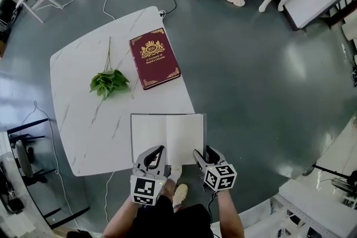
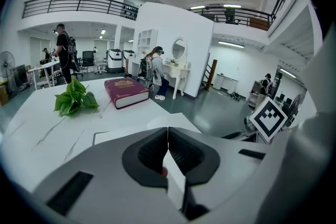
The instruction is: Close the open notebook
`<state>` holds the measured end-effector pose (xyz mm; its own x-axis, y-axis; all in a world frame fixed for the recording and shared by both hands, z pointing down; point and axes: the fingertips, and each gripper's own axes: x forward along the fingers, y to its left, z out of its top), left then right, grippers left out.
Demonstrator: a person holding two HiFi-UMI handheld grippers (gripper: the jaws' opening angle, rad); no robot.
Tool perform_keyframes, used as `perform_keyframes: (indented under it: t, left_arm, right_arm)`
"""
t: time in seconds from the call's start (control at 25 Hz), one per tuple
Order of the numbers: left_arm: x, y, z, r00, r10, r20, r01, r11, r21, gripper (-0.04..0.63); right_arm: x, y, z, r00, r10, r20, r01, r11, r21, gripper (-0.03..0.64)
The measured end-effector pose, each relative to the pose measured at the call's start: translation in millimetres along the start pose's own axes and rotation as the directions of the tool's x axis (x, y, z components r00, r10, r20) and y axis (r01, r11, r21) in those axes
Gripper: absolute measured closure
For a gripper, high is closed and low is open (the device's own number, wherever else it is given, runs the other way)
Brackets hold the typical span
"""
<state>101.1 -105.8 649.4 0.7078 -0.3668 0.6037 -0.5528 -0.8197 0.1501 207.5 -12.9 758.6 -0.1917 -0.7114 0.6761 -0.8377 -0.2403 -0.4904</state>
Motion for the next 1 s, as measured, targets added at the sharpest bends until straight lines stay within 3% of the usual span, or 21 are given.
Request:
perform_keyframes:
  t: [0.48,1.0]
  left_arm:
    - [-15.4,1.4,10.7,0.999,0.003,0.043,-0.003,1.000,0.002,0.571]
    - [-65.0,9.2,31.0,0.990,0.060,0.125,-0.060,0.998,-0.005,0.571]
  right_arm:
    - [-21.4,13.8,16.7,0.999,-0.028,0.038,0.030,0.998,-0.053,0.493]
    - [-51.6,63.6,38.7,0.997,0.008,0.083,0.006,0.985,-0.170,0.532]
